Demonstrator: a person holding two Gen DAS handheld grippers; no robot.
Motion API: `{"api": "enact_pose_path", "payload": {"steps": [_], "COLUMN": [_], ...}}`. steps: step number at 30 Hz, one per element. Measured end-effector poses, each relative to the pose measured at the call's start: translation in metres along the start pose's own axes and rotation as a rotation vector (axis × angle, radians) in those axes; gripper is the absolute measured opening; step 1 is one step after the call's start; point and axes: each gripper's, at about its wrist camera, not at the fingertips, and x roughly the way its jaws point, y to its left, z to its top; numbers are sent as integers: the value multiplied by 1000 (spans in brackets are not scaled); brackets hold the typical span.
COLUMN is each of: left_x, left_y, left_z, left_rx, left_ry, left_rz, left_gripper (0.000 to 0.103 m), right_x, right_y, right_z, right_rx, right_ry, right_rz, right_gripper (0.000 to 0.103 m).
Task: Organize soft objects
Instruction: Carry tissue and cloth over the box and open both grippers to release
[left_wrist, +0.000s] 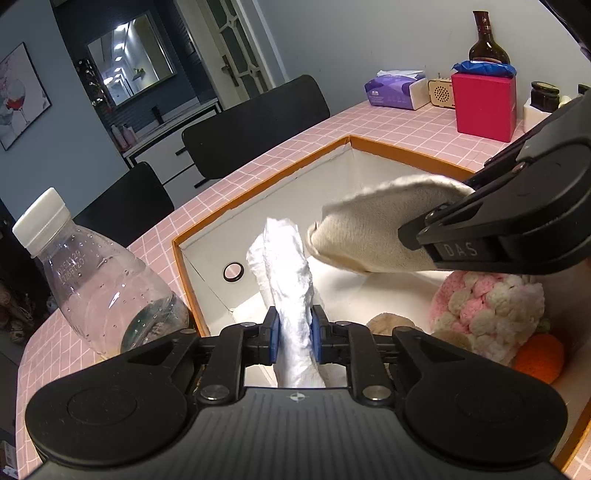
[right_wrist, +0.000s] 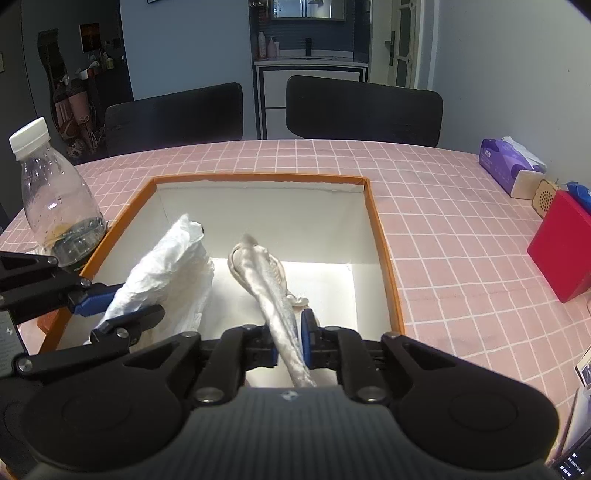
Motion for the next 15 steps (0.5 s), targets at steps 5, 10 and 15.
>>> {"api": "enact_pose_path", "payload": {"steps": [5, 10, 15], "left_x": [-7, -19, -36], "left_y": [0, -4, -2], "left_z": [2, 4, 3], "left_rx": [7, 15, 10], "left_ry": [-22, -49, -78], "left_rz": [9, 8, -6], "left_gripper": [53, 53, 53], "right_x": [-2, -9, -17], "right_y": [1, 9, 12], "right_z": [1, -3, -2], "right_rx": [-10, -35, -45], "right_ry": [-2, -4, -6], "right_rz": [0, 9, 19], "right_gripper": [37, 42, 53]}}
